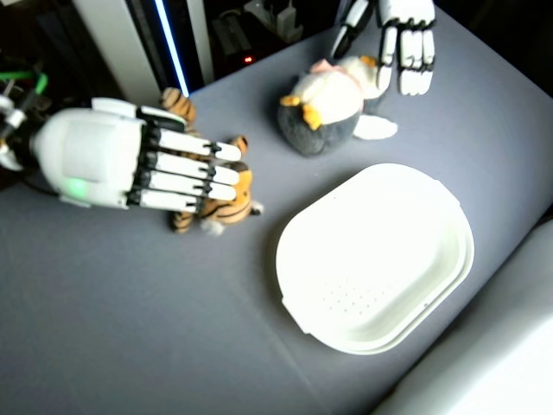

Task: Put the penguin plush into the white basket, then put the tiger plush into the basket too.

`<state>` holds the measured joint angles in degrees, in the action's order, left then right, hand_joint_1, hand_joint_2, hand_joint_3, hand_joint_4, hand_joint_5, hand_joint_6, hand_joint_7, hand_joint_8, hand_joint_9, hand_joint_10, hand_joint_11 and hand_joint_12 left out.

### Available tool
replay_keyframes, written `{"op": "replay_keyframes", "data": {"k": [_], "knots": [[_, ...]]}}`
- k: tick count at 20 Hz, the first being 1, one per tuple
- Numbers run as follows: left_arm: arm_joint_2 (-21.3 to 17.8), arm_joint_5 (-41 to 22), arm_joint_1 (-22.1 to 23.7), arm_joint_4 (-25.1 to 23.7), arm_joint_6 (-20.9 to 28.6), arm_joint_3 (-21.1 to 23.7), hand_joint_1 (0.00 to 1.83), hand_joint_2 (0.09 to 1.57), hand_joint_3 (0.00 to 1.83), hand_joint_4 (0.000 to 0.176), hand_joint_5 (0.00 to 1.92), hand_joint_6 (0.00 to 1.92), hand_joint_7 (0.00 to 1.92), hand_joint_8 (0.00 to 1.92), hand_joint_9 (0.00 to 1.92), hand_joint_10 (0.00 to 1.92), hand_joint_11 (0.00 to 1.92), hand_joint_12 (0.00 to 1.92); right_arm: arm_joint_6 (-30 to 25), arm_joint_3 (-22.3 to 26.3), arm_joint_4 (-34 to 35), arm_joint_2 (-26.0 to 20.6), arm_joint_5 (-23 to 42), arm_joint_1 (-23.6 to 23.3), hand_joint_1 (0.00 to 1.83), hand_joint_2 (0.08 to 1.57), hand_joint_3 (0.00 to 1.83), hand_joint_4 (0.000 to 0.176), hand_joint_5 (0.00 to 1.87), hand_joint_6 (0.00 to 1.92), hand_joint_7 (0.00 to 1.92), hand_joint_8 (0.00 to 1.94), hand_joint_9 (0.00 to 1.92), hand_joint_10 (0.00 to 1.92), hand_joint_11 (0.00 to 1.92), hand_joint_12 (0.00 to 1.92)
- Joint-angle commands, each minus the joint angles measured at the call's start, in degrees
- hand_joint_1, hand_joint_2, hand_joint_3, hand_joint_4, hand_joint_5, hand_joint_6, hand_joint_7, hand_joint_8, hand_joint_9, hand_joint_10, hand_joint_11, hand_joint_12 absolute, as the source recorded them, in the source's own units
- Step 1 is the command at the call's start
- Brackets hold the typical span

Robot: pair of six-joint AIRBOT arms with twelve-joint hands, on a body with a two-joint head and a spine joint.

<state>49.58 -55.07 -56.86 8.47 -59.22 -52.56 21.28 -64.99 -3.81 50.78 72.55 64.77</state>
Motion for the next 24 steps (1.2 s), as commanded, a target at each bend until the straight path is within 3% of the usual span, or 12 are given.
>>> {"op": "replay_keyframes", "data": {"k": [1,3,4,5,7,11,12,14,16,18,20,24], "knots": [[0.5,-4.0,1.1,-0.1,-1.1,-0.5,0.77,0.75,0.00,0.176,0.13,0.00,0.19,0.01,0.32,0.02,0.00,1.00,-0.5,-0.2,1.6,-0.1,6.8,-0.4,0.57,1.26,0.00,0.071,0.42,0.00,0.39,0.00,0.34,0.00,0.11,0.62],[2.3,-2.2,2.7,0.3,-1.9,-1.9,0.79,0.76,0.00,0.176,0.19,0.00,0.31,0.01,0.47,0.03,0.08,1.26,-0.6,-0.2,1.6,-0.1,6.8,-0.4,0.56,1.26,0.00,0.071,0.43,0.00,0.40,0.00,0.34,0.00,0.07,0.76],[2.5,-2.5,2.8,0.7,-1.9,-2.1,0.97,0.87,0.01,0.042,0.51,0.03,0.59,0.05,0.69,0.10,0.29,1.29,-0.7,-0.2,1.6,-0.1,6.8,-0.4,0.54,1.26,0.00,0.069,0.43,0.00,0.40,0.00,0.35,0.00,0.06,0.77],[2.4,-3.5,2.8,0.8,-1.6,-2.1,1.21,1.05,0.01,0.000,0.90,0.55,0.96,0.90,1.01,0.68,0.75,1.42,-0.7,-0.2,1.6,-0.1,6.8,-0.4,0.53,1.26,0.00,0.070,0.42,0.00,0.40,0.00,0.34,0.00,0.05,0.77],[1.7,-5.7,3.2,0.9,-1.2,-2.0,1.27,1.10,0.00,0.000,1.06,0.57,0.99,1.24,1.13,1.18,1.02,1.56,-0.7,-0.2,1.6,-0.1,6.8,-0.4,0.52,1.26,0.00,0.068,0.42,0.00,0.40,0.00,0.35,0.00,0.06,0.78],[-0.3,-11.9,5.0,-0.9,2.3,-2.3,1.26,1.14,0.00,0.000,1.07,0.60,0.86,1.42,0.92,1.42,0.90,1.78,-0.7,-0.3,1.6,-0.1,6.8,-0.4,0.55,1.28,0.00,0.040,0.45,0.00,0.42,0.00,0.37,0.00,0.09,0.71],[-1.2,-15.0,7.6,-2.3,3.0,-2.7,1.25,1.11,0.00,0.000,1.05,0.73,0.95,1.21,0.90,1.12,0.78,1.54,-0.8,-0.3,1.6,0.0,6.8,-0.4,0.57,1.28,0.00,0.036,0.45,0.00,0.43,0.00,0.39,0.00,0.11,0.69],[-1.2,-15.4,11.1,-3.1,3.0,-4.0,1.27,1.08,0.00,0.000,1.05,0.77,1.04,1.01,0.97,1.01,0.81,1.33,-0.8,-0.4,1.6,0.1,6.8,-0.4,0.56,1.28,0.00,0.044,0.45,0.00,0.43,0.00,0.39,0.00,0.12,0.68],[0.1,-13.3,15.2,-3.1,3.0,-6.5,1.25,1.08,0.00,0.000,1.06,0.74,1.04,1.04,0.94,0.95,0.74,1.39,-1.1,-0.7,1.6,0.4,6.8,-0.4,0.55,1.28,0.00,0.046,0.45,0.00,0.44,0.00,0.39,0.00,0.13,0.68],[3.3,-7.7,21.2,-2.8,3.0,-11.0,1.27,1.10,0.00,0.000,1.12,0.54,0.96,1.26,0.88,1.19,0.75,1.57,-1.7,-1.1,1.6,0.7,6.8,-0.4,0.56,1.29,0.00,0.048,0.46,0.00,0.44,0.00,0.39,0.00,0.12,0.67],[7.0,-0.2,27.7,-3.6,3.0,-16.1,1.39,1.04,0.00,0.000,1.03,0.84,1.21,0.54,1.04,1.03,0.83,1.19,-1.9,-1.4,1.6,0.8,6.8,-0.4,0.58,1.29,0.00,0.046,0.46,0.00,0.43,0.00,0.38,0.00,0.11,0.68],[13.6,10.6,34.8,-3.6,3.0,-24.5,1.38,1.08,0.00,0.000,0.95,1.01,1.06,0.78,1.02,1.03,0.89,1.11,-2.3,-2.2,1.0,1.1,6.8,-0.5,0.54,1.29,0.00,0.035,0.48,0.01,0.44,0.00,0.38,0.00,0.11,0.69]]}}
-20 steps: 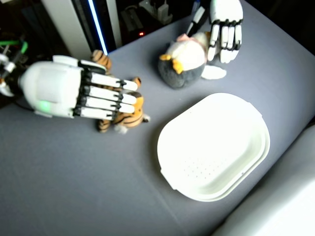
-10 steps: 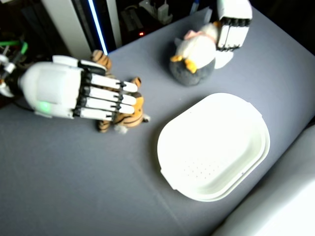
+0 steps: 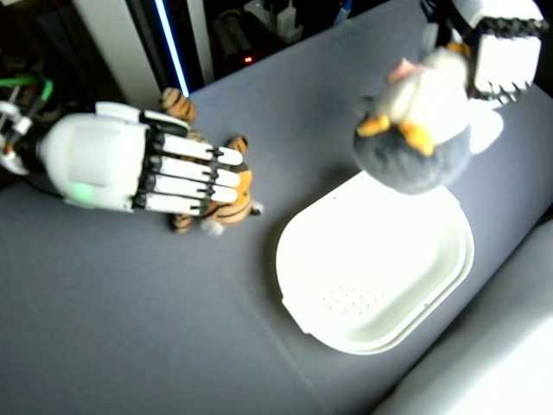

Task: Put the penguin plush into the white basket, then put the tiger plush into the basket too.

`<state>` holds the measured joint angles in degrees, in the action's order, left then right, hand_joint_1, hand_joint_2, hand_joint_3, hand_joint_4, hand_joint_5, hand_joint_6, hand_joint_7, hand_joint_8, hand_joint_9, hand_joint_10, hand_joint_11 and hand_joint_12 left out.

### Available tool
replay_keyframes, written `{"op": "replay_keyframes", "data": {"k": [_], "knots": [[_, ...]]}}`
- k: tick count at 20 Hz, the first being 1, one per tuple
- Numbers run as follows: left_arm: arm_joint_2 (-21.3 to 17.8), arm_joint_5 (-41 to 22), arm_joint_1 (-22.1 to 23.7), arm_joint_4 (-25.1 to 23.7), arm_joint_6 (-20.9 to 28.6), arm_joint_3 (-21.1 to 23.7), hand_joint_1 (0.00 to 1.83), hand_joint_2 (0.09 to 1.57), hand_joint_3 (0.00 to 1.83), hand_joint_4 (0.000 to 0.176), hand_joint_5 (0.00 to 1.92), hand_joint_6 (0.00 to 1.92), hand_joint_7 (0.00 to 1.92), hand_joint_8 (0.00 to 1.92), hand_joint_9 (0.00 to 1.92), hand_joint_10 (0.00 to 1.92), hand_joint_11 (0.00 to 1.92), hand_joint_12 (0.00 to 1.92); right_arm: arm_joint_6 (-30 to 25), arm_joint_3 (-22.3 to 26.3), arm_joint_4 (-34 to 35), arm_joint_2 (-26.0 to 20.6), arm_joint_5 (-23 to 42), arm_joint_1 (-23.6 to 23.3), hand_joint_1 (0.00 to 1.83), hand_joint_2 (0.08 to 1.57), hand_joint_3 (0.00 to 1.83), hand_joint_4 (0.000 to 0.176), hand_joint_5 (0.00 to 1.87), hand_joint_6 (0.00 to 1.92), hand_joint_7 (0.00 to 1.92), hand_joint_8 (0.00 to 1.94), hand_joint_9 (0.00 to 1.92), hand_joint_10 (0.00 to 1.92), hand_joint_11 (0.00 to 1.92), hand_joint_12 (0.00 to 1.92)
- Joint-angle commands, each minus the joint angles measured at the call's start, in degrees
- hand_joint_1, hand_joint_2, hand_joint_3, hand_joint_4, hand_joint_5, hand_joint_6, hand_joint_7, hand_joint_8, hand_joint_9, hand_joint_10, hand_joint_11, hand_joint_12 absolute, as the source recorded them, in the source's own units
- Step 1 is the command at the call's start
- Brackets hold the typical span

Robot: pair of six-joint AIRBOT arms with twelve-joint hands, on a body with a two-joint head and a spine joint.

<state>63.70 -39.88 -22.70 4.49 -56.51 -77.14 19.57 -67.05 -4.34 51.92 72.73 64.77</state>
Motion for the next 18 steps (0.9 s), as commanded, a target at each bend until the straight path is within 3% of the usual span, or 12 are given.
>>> {"op": "replay_keyframes", "data": {"k": [1,2,3,4,5,6,7,8,12,13,16,18], "knots": [[0.4,-3.7,1.0,0.4,0.2,-0.7,1.28,1.08,0.00,0.000,0.98,0.92,1.13,0.78,1.04,0.67,0.89,1.14,-0.6,-0.2,1.5,0.0,6.6,-0.6,0.57,1.30,0.00,0.033,0.48,0.00,0.44,0.00,0.38,0.00,0.12,0.70],[1.5,-2.5,1.4,0.4,0.1,-1.9,1.19,0.99,0.00,0.000,0.91,0.35,1.01,0.39,1.02,0.46,0.83,1.12,-0.6,-0.3,1.4,0.0,6.6,-0.7,0.56,1.29,0.00,0.032,0.48,0.00,0.45,0.00,0.40,0.01,0.14,0.71],[1.8,-1.9,1.5,0.9,-0.7,-2.2,1.02,0.91,0.00,0.000,0.69,0.02,0.78,0.05,0.80,0.24,0.47,1.23,-0.6,-0.4,1.1,0.0,6.6,-1.0,0.56,1.30,0.00,0.014,0.49,0.01,0.45,0.00,0.40,0.01,0.13,0.71],[1.7,-1.7,1.4,1.2,-1.3,-2.1,1.02,0.91,0.00,0.000,0.69,0.02,0.78,0.05,0.80,0.24,0.47,1.23,-0.6,-0.4,0.9,0.0,6.6,-1.3,0.56,1.30,0.00,0.014,0.49,0.01,0.45,0.00,0.40,0.01,0.13,0.71],[1.5,-1.7,1.0,1.5,-1.6,-1.9,0.93,0.88,0.00,0.117,0.38,0.00,0.45,0.00,0.57,0.04,0.36,0.95,-0.6,-0.5,0.7,-0.1,6.7,-1.5,0.62,1.30,0.00,0.015,0.48,0.00,0.45,0.00,0.40,0.00,0.16,0.59],[1.1,-2.1,0.4,1.6,-1.6,-1.6,0.93,0.88,0.00,0.117,0.38,0.00,0.45,0.00,0.57,0.04,0.36,0.95,-0.5,-0.5,0.6,-0.2,7.1,-1.7,0.62,1.30,0.00,0.015,0.48,0.00,0.45,0.00,0.40,0.00,0.16,0.59],[0.6,-3.0,-0.3,1.7,-1.6,-0.9,0.93,0.87,0.00,0.158,0.32,0.00,0.38,0.00,0.52,0.01,0.35,0.86,-0.5,-0.4,0.3,-0.6,7.5,-1.9,0.64,1.29,0.00,0.030,0.47,0.00,0.44,0.00,0.39,0.00,0.17,0.52],[0.1,-3.9,-0.9,1.7,-1.6,-0.2,0.94,0.86,0.00,0.175,0.20,0.00,0.26,0.00,0.38,0.00,0.24,0.92,-0.3,-0.3,-0.1,-1.0,7.6,-2.2,0.68,1.29,0.00,0.041,0.47,0.00,0.43,0.00,0.38,0.00,0.19,0.42],[-4.3,-11.4,-5.5,1.0,-1.6,5.9,0.88,0.86,0.00,0.176,0.15,0.00,0.20,0.00,0.35,0.00,0.20,0.99,0.3,1.7,-5.7,-2.9,7.7,-4.1,0.95,1.23,0.00,0.109,0.52,0.00,0.48,0.00,0.44,0.00,0.32,0.40],[-5.9,-13.8,-6.9,0.4,-1.6,7.9,0.90,0.85,0.00,0.176,0.15,0.00,0.21,0.00,0.34,0.00,0.19,1.01,0.3,2.5,-7.7,-3.3,7.7,-4.5,1.09,1.17,0.01,0.076,0.54,0.00,0.50,0.00,0.47,0.00,0.37,0.29],[-10.7,-20.2,-11.1,-1.9,-1.2,13.7,0.86,0.86,0.00,0.176,0.12,0.00,0.18,0.00,0.26,0.00,0.02,1.08,-0.1,4.4,-13.4,-4.8,5.0,-5.2,1.13,1.20,0.01,0.097,0.56,0.00,0.42,0.00,0.43,0.00,0.41,0.12],[-12.8,-23.9,-14.4,-2.7,2.1,15.5,0.87,0.87,0.00,0.176,0.11,0.00,0.17,0.00,0.24,0.00,0.00,1.08,-2.6,4.4,-17.6,-4.9,1.0,-6.5,1.11,1.21,0.01,0.092,0.54,0.00,0.39,0.00,0.40,0.00,0.40,0.11]]}}
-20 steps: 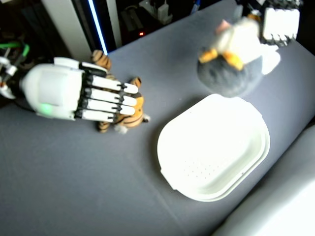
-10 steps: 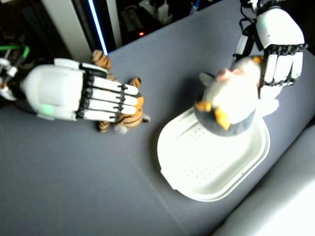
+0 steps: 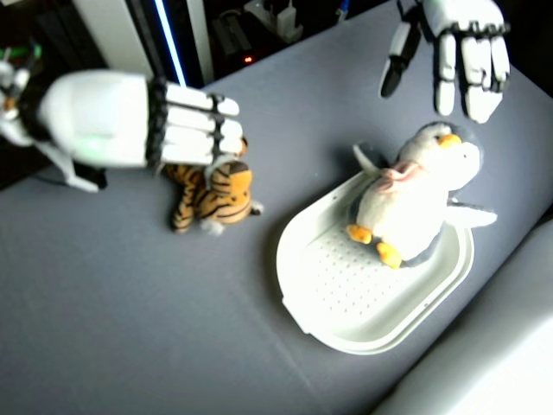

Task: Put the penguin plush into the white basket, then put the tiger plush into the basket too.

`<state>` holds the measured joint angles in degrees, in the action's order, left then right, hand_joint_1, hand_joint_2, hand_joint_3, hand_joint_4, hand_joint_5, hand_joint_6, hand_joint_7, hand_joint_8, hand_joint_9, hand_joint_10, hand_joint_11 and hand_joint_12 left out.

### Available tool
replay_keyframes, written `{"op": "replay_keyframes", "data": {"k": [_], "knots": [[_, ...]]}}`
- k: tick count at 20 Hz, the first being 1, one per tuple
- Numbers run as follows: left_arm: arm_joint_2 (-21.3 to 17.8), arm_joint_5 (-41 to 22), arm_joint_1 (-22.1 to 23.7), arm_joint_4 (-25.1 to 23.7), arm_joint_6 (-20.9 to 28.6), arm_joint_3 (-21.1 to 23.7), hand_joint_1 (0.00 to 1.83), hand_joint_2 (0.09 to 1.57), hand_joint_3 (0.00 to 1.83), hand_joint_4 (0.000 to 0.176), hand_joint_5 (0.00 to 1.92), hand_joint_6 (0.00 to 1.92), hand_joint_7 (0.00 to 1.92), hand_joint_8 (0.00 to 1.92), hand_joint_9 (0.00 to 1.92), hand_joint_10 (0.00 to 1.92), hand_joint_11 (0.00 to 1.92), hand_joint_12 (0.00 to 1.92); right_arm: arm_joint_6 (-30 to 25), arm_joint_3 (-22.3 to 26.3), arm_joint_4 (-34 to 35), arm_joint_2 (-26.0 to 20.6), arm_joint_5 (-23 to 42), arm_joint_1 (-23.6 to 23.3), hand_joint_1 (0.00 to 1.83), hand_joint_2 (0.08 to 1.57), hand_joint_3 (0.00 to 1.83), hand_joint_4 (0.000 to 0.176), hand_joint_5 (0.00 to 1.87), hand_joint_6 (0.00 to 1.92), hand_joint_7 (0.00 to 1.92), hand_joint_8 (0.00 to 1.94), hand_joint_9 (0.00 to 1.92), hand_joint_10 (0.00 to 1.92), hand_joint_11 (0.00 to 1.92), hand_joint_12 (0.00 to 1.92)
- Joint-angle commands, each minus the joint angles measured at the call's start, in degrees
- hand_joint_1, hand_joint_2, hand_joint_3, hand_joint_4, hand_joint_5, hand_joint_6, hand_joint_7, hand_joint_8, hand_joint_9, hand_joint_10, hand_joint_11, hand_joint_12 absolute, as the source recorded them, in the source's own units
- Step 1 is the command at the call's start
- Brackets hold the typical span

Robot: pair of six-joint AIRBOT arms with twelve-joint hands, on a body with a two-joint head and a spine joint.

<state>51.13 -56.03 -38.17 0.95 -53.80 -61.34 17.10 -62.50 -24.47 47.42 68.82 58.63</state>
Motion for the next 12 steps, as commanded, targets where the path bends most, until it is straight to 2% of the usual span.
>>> {"op": "replay_keyframes", "data": {"k": [1,2,3,4,5,6,7,9,11,12], "knots": [[-0.7,-9.2,-0.1,0.6,1.1,0.1,0.96,0.89,0.00,0.176,0.07,0.00,0.13,0.00,0.18,0.00,0.00,0.94,-1.4,-0.2,0.2,-0.4,2.5,-1.2,1.29,1.15,0.00,0.086,0.55,0.00,0.42,0.01,0.45,0.02,0.48,0.15],[-1.1,-10.1,-1.0,0.6,2.3,0.4,0.97,0.89,0.00,0.176,0.06,0.00,0.12,0.00,0.18,0.00,0.00,0.94,-3.1,-0.4,-2.8,-0.3,-0.7,-2.2,1.29,1.16,0.00,0.097,0.50,0.00,0.38,0.00,0.42,0.00,0.44,0.14],[-1.1,-10.3,-1.3,0.6,2.3,0.6,0.97,0.89,0.00,0.176,0.06,0.00,0.12,0.00,0.18,0.00,0.00,0.94,-3.8,-0.4,-4.4,-0.2,-2.6,-2.6,1.29,1.16,0.00,0.097,0.50,0.00,0.38,0.00,0.42,0.00,0.44,0.14],[-1.1,-10.0,-1.4,0.3,2.3,0.6,0.81,0.86,0.00,0.099,0.15,0.01,0.16,0.00,0.22,0.01,0.00,1.05,-4.6,-0.7,-7.0,0.0,-5.7,-3.1,1.35,1.21,0.01,0.076,0.48,0.00,0.36,0.00,0.38,0.00,0.39,0.11],[-1.0,-9.8,-1.4,0.2,2.3,0.6,0.81,0.86,0.00,0.099,0.15,0.01,0.16,0.00,0.22,0.01,0.00,1.05,-4.9,-0.9,-8.0,0.2,-7.1,-3.4,1.35,1.21,0.01,0.076,0.48,0.00,0.36,0.00,0.38,0.00,0.39,0.11],[-0.9,-9.7,-1.3,0.1,2.3,0.6,0.79,0.85,0.00,0.120,0.16,0.00,0.16,0.00,0.20,0.01,0.00,1.00,-5.4,-1.3,-9.7,0.6,-9.4,-4.0,1.26,1.29,0.01,0.091,0.45,0.00,0.34,0.00,0.37,0.00,0.38,0.11],[-0.9,-9.7,-1.4,0.1,2.3,0.7,0.83,0.85,0.00,0.121,0.16,0.00,0.15,0.00,0.15,0.02,0.00,0.71,-5.6,-1.6,-10.7,0.8,-11.2,-4.4,1.33,1.28,0.00,0.095,0.44,0.00,0.34,0.00,0.39,0.01,0.40,0.12],[-0.9,-9.7,-1.6,0.1,2.3,0.7,0.87,0.85,0.00,0.126,0.15,0.00,0.15,0.00,0.12,0.00,0.00,0.34,-5.6,-2.1,-11.2,1.2,-13.3,-4.6,1.40,1.20,0.00,0.097,0.40,0.00,0.30,0.00,0.35,0.00,0.38,0.11],[-0.9,-9.7,-1.6,0.1,2.3,0.8,0.86,0.86,0.00,0.124,0.16,0.00,0.15,0.00,0.13,0.00,0.00,0.39,-5.6,-2.8,-11.2,2.3,-14.3,-4.6,1.40,1.21,0.00,0.098,0.40,0.00,0.31,0.00,0.37,0.01,0.37,0.12],[-0.9,-9.7,-1.6,0.1,2.3,0.8,0.84,0.87,0.00,0.138,0.15,0.00,0.15,0.00,0.14,0.00,0.00,0.45,-5.6,-3.1,-11.2,3.0,-14.7,-4.7,1.27,1.18,0.00,0.068,0.56,0.01,0.48,0.03,0.60,0.03,0.39,0.52]]}}
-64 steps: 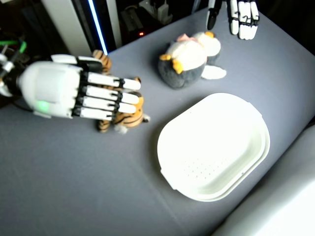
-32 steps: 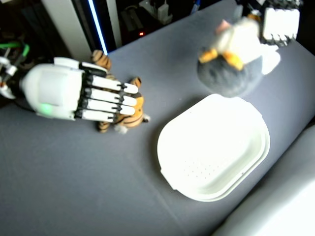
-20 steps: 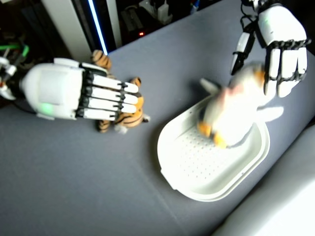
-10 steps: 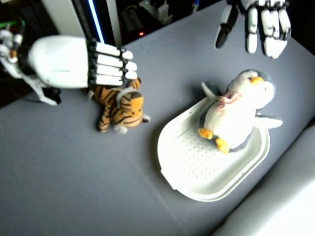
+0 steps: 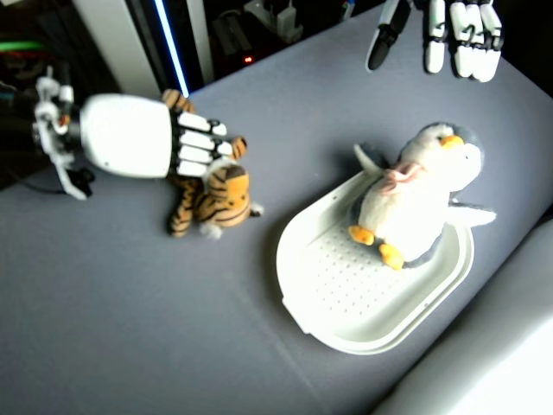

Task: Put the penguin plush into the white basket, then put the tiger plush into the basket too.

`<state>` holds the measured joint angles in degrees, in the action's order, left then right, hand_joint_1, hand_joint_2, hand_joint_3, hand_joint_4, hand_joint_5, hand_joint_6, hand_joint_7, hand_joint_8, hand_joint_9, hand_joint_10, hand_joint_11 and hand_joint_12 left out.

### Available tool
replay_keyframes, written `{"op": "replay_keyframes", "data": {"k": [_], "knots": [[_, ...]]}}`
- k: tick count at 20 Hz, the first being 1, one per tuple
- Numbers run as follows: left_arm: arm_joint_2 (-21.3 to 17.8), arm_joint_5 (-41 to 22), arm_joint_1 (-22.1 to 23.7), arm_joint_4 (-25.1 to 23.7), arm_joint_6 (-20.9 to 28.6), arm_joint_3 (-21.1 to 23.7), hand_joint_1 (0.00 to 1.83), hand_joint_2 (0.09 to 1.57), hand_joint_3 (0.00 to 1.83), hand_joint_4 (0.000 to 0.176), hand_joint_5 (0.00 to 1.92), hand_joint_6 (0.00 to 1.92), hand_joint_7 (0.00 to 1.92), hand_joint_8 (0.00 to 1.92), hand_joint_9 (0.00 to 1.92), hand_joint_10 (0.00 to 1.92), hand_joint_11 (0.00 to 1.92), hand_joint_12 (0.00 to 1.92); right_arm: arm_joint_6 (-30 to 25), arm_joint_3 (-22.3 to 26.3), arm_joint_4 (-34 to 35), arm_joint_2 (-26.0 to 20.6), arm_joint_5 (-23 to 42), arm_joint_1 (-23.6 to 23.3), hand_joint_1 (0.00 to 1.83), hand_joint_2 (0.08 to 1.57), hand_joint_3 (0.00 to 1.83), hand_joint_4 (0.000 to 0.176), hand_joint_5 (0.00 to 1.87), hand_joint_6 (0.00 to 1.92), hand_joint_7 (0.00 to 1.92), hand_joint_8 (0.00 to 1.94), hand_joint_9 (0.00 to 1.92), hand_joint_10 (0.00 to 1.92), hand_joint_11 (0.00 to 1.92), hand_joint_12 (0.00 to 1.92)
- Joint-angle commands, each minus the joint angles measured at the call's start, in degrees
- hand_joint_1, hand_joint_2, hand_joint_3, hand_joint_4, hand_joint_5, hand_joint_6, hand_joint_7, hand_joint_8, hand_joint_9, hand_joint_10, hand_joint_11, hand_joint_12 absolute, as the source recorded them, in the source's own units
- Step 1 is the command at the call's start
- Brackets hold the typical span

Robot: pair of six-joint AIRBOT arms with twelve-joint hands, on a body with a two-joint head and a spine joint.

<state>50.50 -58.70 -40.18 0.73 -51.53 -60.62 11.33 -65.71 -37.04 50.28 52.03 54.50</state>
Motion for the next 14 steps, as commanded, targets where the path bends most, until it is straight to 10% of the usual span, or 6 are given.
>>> {"op": "replay_keyframes", "data": {"k": [1,3,4,9,10,14], "knots": [[-0.3,-6.9,0.4,0.3,0.0,0.1,0.85,0.87,0.00,0.135,0.14,0.00,0.16,0.00,0.15,0.01,0.00,0.46,0.1,-0.4,1.4,1.0,1.7,-0.8,1.13,1.32,0.00,0.036,0.62,1.18,0.59,1.28,0.77,0.19,0.46,0.93],[-0.3,-7.0,0.3,0.4,0.1,0.1,0.84,0.88,0.00,0.138,0.14,0.00,0.16,0.00,0.16,0.00,0.00,0.45,0.1,-1.3,2.3,2.2,1.5,-1.1,1.05,1.38,0.00,0.000,0.51,1.58,0.54,1.77,0.46,1.64,0.48,1.61],[-0.3,-7.0,0.2,0.4,0.1,0.2,0.85,0.88,0.00,0.138,0.14,0.00,0.16,0.00,0.15,0.00,0.00,0.45,0.1,-1.5,2.7,2.4,1.5,-1.2,1.04,1.39,0.00,0.023,0.52,1.67,0.52,1.73,0.42,1.71,0.47,1.63],[-0.8,-7.9,-0.6,0.6,0.1,0.7,0.85,0.88,0.00,0.166,0.15,0.00,0.16,0.00,0.15,0.00,0.00,0.45,1.6,-2.5,9.4,2.0,6.5,-1.5,1.26,1.35,0.00,0.000,0.61,1.62,0.46,1.68,0.52,1.74,0.46,1.62],[-0.9,-8.2,-0.8,0.7,0.1,0.9,0.95,0.91,0.00,0.161,0.11,0.01,0.14,0.00,0.17,0.00,0.00,0.73,3.3,-2.4,13.0,1.3,9.7,-1.6,1.42,1.32,0.01,0.000,0.51,1.77,0.45,1.64,0.49,1.73,0.57,1.66],[-0.7,-8.6,-1.2,1.0,0.1,1.0,0.96,0.92,0.00,0.174,0.11,0.00,0.13,0.00,0.17,0.00,0.00,0.79,9.6,-3.7,26.3,0.9,21.1,-3.7,1.15,1.27,0.00,0.000,0.78,1.44,0.65,1.42,0.65,1.39,0.62,1.59]]}}
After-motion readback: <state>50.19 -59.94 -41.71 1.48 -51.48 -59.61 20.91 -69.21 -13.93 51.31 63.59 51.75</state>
